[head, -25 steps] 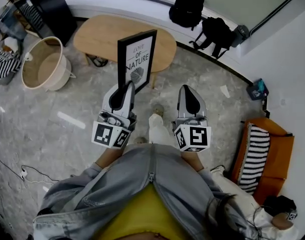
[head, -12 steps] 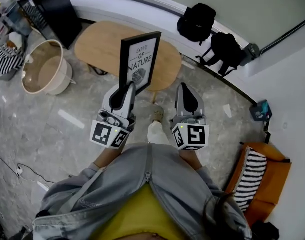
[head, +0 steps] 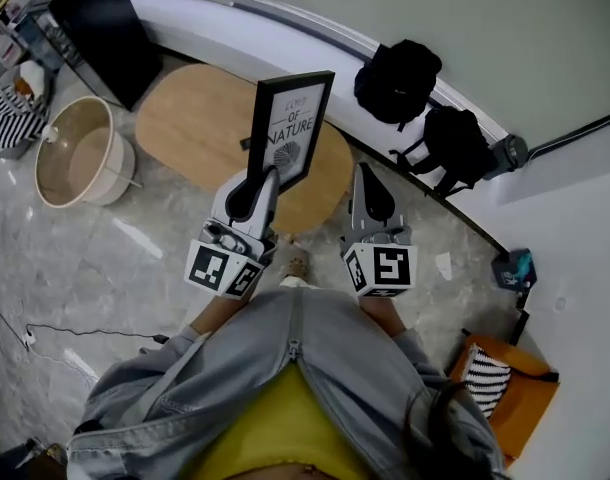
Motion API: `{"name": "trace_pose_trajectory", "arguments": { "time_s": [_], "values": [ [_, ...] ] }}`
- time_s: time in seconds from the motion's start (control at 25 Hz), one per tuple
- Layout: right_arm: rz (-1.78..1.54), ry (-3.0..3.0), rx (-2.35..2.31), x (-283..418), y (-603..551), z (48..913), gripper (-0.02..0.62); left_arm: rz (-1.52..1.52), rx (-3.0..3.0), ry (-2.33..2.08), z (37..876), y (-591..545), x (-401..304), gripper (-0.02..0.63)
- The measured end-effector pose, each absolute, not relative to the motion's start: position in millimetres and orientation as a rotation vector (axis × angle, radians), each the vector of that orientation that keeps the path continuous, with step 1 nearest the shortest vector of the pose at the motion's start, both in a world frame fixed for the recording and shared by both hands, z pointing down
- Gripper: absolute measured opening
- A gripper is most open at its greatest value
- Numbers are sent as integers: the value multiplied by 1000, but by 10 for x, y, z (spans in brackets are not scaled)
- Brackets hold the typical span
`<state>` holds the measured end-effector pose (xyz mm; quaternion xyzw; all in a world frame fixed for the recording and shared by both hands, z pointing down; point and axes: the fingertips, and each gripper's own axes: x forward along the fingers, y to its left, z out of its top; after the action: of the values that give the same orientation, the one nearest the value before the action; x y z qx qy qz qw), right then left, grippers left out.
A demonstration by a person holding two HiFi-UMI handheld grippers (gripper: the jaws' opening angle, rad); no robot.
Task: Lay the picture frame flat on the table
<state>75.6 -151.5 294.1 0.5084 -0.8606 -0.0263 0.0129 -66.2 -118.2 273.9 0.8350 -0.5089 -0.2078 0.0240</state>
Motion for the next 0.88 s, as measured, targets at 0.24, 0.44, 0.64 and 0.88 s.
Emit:
{"name": "trace_pose_trajectory", "arguments": {
  "time_s": [0.24, 0.44, 0.64, 0.88],
  "values": [
    [-70, -2705, 1554, 832, -2011, 2980, -3, -677, 2558, -1559, 2759, -1648, -531, 31],
    [4, -2750, 1517, 850, -2306, 2948, -3, -680, 2560, -1497, 2677, -1962, -417, 31],
    [39, -2795, 1477, 830, -2607, 2829, 25, -686, 2559, -1419, 2567, -2309, -359, 31],
    [134, -2867, 1420, 649, -2623, 2811, 84, -748, 2631, -1254, 2489, -2292, -404, 31]
  ]
}}
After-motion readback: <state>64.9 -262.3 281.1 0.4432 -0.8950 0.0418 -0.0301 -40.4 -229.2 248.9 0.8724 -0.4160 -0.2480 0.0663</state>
